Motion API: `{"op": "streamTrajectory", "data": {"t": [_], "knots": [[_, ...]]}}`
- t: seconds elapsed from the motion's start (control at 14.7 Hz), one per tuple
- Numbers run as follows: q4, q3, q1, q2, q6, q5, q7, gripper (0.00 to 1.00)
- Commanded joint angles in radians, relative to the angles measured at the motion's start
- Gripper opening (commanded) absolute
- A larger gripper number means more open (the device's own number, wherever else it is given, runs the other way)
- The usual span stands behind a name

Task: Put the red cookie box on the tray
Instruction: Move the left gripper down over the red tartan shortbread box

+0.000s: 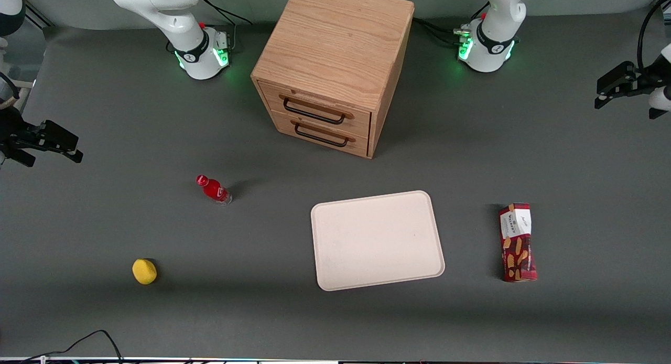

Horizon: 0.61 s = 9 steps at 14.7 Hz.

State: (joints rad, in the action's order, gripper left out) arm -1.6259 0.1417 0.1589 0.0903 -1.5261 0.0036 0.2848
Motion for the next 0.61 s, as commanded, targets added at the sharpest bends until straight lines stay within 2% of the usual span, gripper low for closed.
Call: {"op": "streamTrajectory", "data": {"t": [0.0,0.2,0.55], "knots": [[0.072,0.004,-0.010,-0.131,-0.081,-0.011,-0.038,1.00],[0.162,0.007,-0.022,-0.349,-0.227,0.003,-0.079,1.00],[0.166,0.006,-0.071,-0.620,-0.602,0.035,-0.199,1.00]]}}
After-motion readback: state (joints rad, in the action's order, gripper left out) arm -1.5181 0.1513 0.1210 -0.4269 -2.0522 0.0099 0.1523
